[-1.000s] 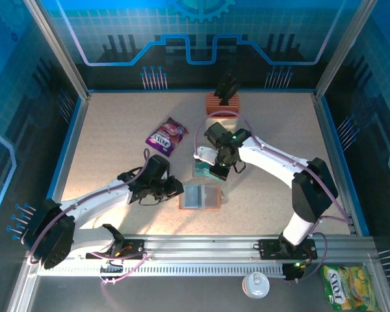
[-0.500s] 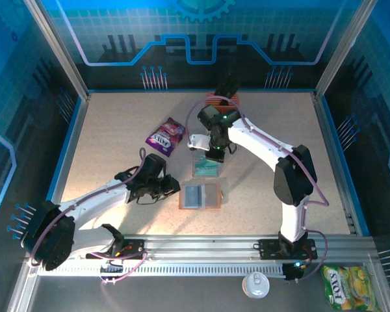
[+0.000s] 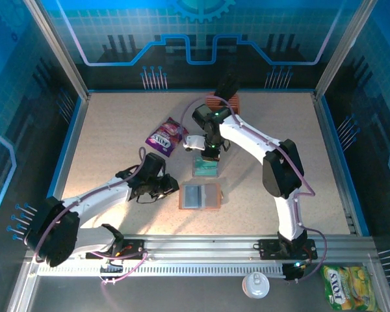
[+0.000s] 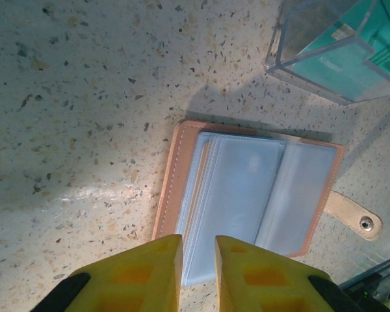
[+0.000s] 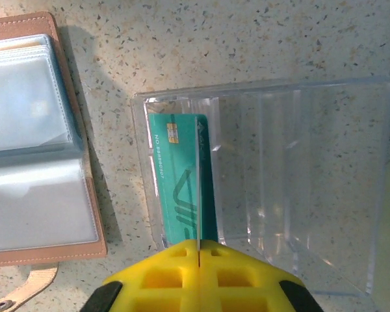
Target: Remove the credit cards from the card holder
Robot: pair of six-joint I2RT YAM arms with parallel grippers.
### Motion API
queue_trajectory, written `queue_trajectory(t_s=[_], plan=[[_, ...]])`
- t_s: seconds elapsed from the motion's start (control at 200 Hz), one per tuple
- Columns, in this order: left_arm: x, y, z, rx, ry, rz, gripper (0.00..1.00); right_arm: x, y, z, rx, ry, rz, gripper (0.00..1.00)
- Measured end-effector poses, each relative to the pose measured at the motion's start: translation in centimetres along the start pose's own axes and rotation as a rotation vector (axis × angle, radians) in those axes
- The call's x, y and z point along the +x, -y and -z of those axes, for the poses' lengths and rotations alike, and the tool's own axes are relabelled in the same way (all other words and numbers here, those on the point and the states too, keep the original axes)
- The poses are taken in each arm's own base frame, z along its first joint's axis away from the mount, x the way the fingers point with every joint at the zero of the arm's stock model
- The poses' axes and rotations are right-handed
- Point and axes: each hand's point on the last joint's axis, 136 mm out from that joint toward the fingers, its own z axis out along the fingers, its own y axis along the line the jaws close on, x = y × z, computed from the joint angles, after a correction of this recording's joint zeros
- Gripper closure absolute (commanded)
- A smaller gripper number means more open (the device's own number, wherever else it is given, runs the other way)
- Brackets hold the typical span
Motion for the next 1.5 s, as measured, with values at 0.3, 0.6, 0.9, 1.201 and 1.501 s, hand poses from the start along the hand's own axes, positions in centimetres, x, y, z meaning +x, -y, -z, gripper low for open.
queue_trajectory(t_s=[0.3,0.6,0.9,1.201,1.501], plan=[[-0.1,0.2,-0.6,0.009,-0.011,-0.003,0.74,0.1,-0.2,-0.4,-0.009,-0.005,-0.004,0.83],[-0.1,0.3,-0.8,0.016,-0.014,-0.005,0.75,0.6,-0.6,-1.2,-0.016,-0.011,-0.043,0.81],[-0.3,1.2,-0.9,0.053,-0.015,-0.014,0.75,0.4,-2.8,-0.5,0.024,0.065,-0.175,0.78],[-0.2,1.2,-1.5,0.055,-0.028,-0.012,0.76,-1.4,-6.3,-2.3,0.052,0.161,-0.44,0.74],[0.4,0.9,-2.3,0.037,-0.051,-0.014,0.8,-2.1,-8.5,-2.3,0.031,0.323,-0.749,0.74]])
